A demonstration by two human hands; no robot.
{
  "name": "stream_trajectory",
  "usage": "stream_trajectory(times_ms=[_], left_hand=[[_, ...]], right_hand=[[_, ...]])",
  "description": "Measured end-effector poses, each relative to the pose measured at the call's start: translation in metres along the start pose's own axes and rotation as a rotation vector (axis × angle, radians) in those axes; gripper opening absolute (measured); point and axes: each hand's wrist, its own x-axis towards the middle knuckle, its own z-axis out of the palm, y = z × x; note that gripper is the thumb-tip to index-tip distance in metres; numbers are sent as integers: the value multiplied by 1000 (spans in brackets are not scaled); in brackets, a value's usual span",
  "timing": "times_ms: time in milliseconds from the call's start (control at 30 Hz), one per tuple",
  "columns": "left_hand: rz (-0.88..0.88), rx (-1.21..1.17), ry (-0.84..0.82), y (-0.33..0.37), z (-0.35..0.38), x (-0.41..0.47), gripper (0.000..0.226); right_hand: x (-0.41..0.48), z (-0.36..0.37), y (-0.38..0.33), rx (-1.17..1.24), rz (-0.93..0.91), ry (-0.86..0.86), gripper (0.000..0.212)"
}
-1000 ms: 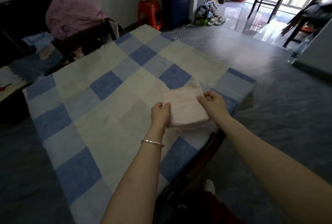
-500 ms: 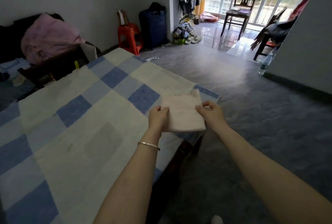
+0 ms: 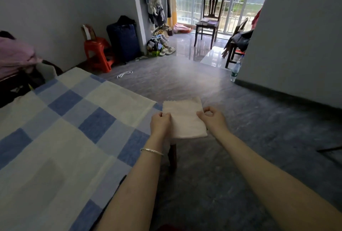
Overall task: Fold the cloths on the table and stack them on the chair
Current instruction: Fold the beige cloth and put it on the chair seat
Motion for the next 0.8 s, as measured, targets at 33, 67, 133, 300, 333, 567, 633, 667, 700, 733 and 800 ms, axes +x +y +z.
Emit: stream_trajectory(times_ms=[33, 67, 133, 300, 333, 567, 633, 667, 700, 733, 800], left_hand=[[4, -5, -11, 3, 10, 2, 39], [4, -4, -25, 7, 20, 4, 38], [16, 26, -47, 15, 37, 9, 36], [44, 66, -82, 36, 69, 25, 30], [46, 69, -86, 39, 74, 29, 31], [73, 32, -98, 66, 116, 88, 30], [86, 39, -103, 78, 126, 108, 33], [89, 32, -110, 85, 132, 118, 34], [88, 17, -119, 91, 137, 128, 35], [85, 1, -132, 97, 142, 137, 34], [82, 2, -149, 109, 150, 156, 34]], right_hand=[[6, -8, 3, -8, 8, 12, 27], [11, -17, 5, -16, 19, 26, 27], [23, -31, 9, -19, 34, 48, 27], [52, -52, 13, -16, 46, 87, 27], [58, -54, 14, -13, 50, 93, 25], [120, -68, 10, -1, 39, 104, 12], [144, -69, 6, -3, 51, 110, 12], [157, -70, 4, -10, 56, 114, 12], [170, -71, 2, -15, 62, 117, 12], [182, -71, -2, -18, 63, 119, 12], [206, -71, -6, -14, 70, 133, 12]])
